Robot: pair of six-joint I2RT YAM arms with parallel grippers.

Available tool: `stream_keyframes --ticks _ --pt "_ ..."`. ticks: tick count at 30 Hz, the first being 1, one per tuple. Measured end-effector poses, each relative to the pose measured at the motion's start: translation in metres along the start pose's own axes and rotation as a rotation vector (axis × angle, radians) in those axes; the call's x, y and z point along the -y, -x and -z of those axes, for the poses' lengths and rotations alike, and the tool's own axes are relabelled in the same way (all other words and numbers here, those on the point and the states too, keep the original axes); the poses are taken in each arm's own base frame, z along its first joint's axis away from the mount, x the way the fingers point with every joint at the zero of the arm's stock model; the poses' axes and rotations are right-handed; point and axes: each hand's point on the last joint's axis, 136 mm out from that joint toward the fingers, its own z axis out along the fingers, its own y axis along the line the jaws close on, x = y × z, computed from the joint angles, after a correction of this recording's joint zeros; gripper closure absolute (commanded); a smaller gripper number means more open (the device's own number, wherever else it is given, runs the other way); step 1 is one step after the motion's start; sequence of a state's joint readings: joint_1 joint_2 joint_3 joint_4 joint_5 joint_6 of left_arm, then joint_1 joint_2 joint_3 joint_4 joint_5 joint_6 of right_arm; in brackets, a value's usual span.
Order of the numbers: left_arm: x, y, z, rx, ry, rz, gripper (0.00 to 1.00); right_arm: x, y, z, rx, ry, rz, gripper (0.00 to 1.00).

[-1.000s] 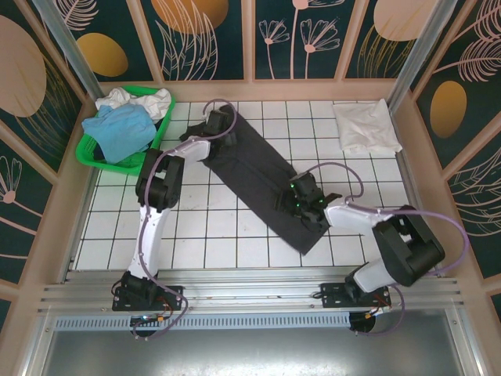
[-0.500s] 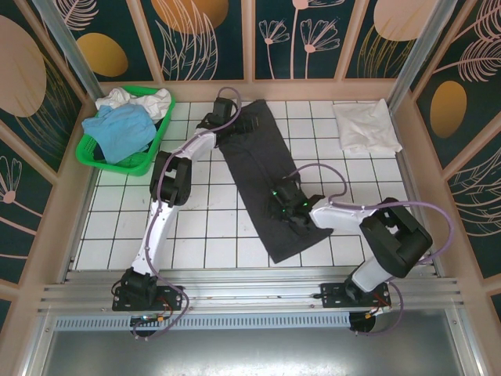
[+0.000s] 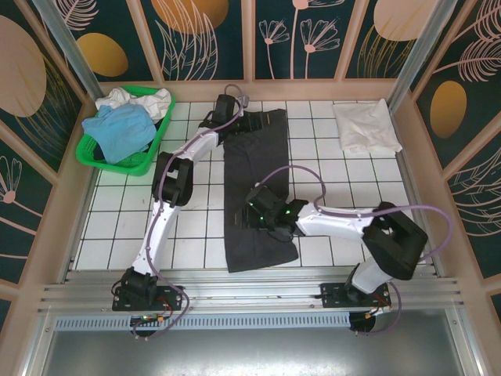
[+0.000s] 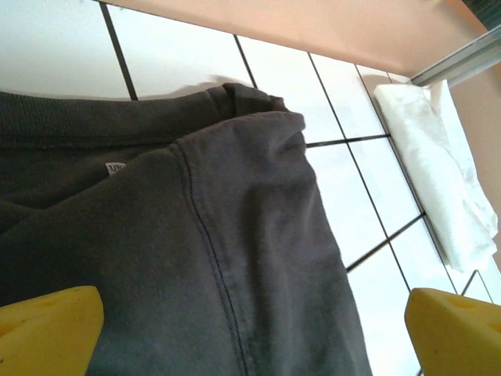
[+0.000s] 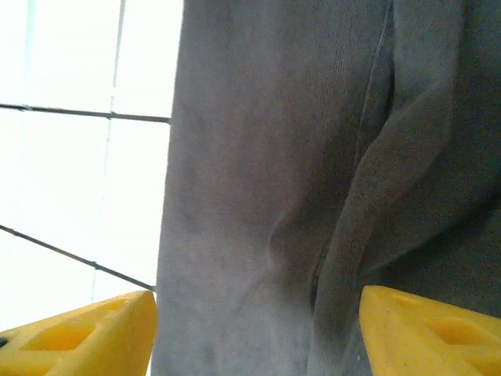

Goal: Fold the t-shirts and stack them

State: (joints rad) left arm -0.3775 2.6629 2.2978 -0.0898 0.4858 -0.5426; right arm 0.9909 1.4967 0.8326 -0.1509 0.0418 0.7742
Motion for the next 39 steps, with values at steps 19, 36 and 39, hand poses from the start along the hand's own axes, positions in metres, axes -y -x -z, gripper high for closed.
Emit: stream_keyframes --ticks 19,36,39 --pt "0.029 -0.042 0.180 0.120 0.242 -0.007 0.01 0.066 -0.107 0.034 -0.063 -0.111 -0.332 0.29" --pt "0.032 -0.170 0.250 0.034 0.351 -0.007 0.15 0.077 -0.109 0.080 -0.038 -0.250 -0.438 0.32" --pt "0.057 -0.218 0.263 -0.015 0.315 -0.025 0.20 0.095 -0.114 0.082 -0.060 -0.253 -0.435 0.35"
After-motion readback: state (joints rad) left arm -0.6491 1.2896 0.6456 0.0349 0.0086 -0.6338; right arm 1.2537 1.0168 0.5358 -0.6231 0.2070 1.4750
